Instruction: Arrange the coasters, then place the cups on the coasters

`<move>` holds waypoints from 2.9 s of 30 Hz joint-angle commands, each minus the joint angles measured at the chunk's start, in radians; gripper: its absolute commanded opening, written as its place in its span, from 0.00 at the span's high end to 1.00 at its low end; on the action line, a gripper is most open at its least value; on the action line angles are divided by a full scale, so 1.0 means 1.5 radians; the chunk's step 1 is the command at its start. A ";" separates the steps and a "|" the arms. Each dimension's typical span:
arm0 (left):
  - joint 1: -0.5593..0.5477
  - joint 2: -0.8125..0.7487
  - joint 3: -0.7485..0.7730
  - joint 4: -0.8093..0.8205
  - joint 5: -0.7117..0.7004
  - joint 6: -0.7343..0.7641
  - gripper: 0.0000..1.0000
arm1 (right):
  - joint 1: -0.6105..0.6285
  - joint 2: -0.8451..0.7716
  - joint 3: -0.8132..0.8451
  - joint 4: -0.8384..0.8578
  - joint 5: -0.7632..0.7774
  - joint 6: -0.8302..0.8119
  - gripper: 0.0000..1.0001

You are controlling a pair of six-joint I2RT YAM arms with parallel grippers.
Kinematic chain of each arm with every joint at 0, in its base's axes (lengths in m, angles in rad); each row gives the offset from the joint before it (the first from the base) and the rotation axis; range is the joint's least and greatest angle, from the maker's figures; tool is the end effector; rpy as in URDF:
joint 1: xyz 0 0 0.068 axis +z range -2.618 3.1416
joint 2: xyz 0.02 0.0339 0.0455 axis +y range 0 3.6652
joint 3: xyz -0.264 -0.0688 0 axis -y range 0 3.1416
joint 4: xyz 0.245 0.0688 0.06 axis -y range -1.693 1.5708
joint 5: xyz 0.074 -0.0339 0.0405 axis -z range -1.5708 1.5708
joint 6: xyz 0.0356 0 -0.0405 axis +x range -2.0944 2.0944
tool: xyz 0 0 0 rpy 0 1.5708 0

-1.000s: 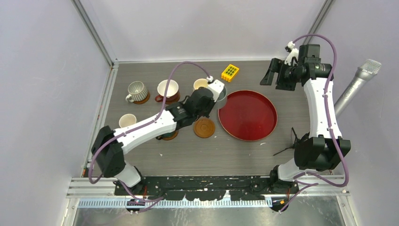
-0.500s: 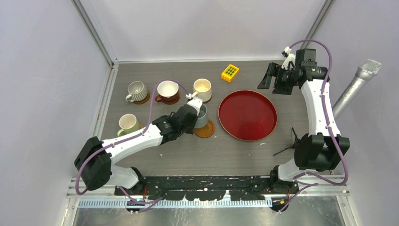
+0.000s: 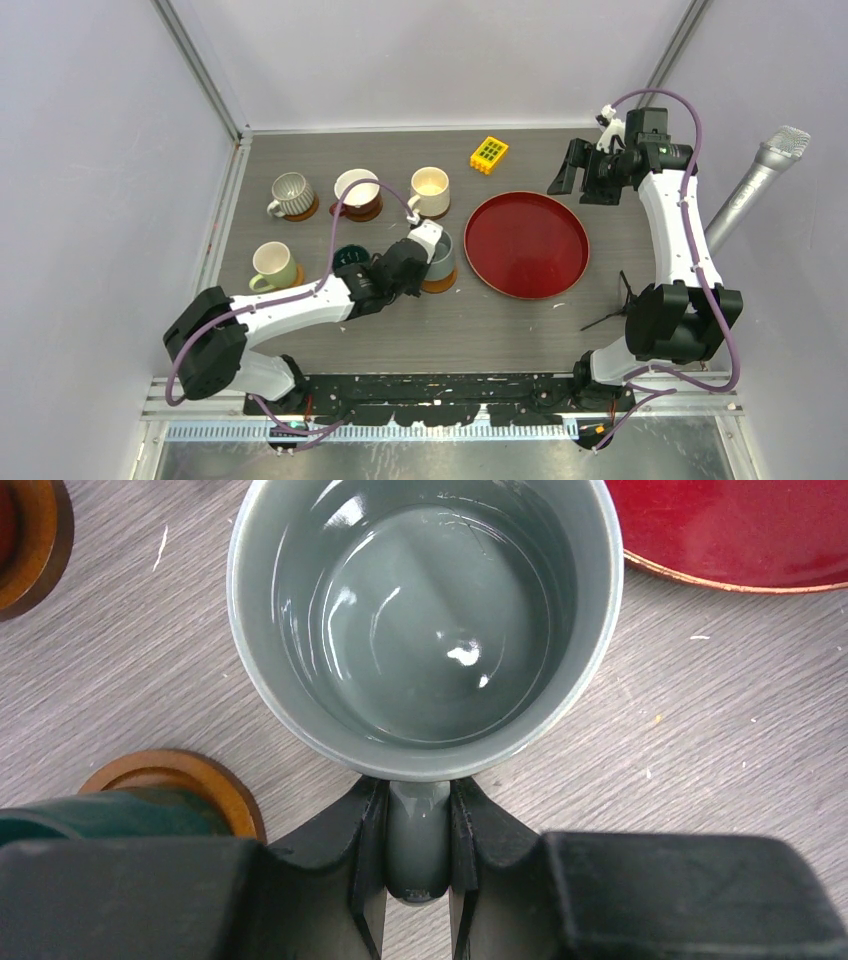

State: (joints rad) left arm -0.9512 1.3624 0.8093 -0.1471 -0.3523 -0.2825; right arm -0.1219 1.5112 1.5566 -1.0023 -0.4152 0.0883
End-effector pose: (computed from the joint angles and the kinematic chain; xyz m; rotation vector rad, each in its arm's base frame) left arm 0.1770 -0.2269 0.2249 0.5566 2.1640 -0.2757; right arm 0.3072 -0.0232 0.3610 0.0954 2.4811 0.5086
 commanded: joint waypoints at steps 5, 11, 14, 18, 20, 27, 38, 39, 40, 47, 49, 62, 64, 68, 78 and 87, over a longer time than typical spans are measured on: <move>-0.006 0.024 0.024 0.133 -0.038 -0.004 1.00 | -0.003 -0.019 0.007 0.010 0.009 -0.015 0.16; -0.006 0.035 0.010 0.139 -0.034 0.002 1.00 | -0.003 -0.017 0.007 0.010 0.009 -0.017 0.16; -0.006 0.042 0.003 0.146 -0.024 0.001 1.00 | -0.003 -0.016 0.008 0.010 0.007 -0.016 0.16; -0.007 0.045 0.001 0.148 -0.015 -0.001 1.00 | -0.004 -0.013 0.011 0.009 0.005 -0.017 0.16; -0.007 0.050 0.001 0.147 -0.015 -0.001 1.00 | -0.003 -0.012 0.010 0.009 0.005 -0.017 0.16; -0.007 0.070 0.001 0.140 -0.024 -0.006 1.00 | -0.004 -0.012 0.012 0.009 0.004 -0.016 0.16; -0.008 0.069 -0.002 0.113 0.002 -0.022 0.85 | -0.003 -0.014 0.006 0.010 0.002 -0.014 0.16; -0.008 0.069 -0.001 0.110 0.004 -0.023 0.83 | -0.004 -0.014 0.007 0.010 0.002 -0.013 0.16; -0.008 0.070 -0.001 0.108 0.006 -0.025 0.82 | -0.004 -0.014 0.008 0.011 0.002 -0.013 0.16; -0.011 0.071 0.010 0.077 0.013 -0.030 0.74 | -0.004 -0.017 0.007 0.010 0.002 -0.014 0.16; -0.011 0.069 0.012 0.070 0.015 -0.033 0.72 | -0.003 -0.019 0.005 0.010 0.003 -0.016 0.16; -0.024 0.060 0.013 0.047 0.034 -0.038 0.77 | -0.004 -0.034 -0.008 0.011 0.002 -0.016 0.16; -0.024 0.060 0.013 0.044 0.035 -0.038 0.78 | -0.004 -0.036 -0.008 0.010 0.002 -0.016 0.16; -0.024 0.055 0.011 0.037 0.038 -0.040 0.79 | -0.004 -0.037 -0.009 0.010 0.002 -0.017 0.16; -0.037 0.045 0.003 0.034 0.039 -0.032 0.81 | -0.004 -0.038 -0.012 0.012 0.000 -0.013 0.16; -0.039 0.052 0.015 0.015 0.039 -0.029 0.62 | -0.004 -0.037 -0.014 0.012 0.000 -0.015 0.16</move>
State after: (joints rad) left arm -0.9981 1.4700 0.7963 -0.1238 -0.3096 -0.3248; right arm -0.1219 1.4979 1.5368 -1.0027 -0.4091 0.0769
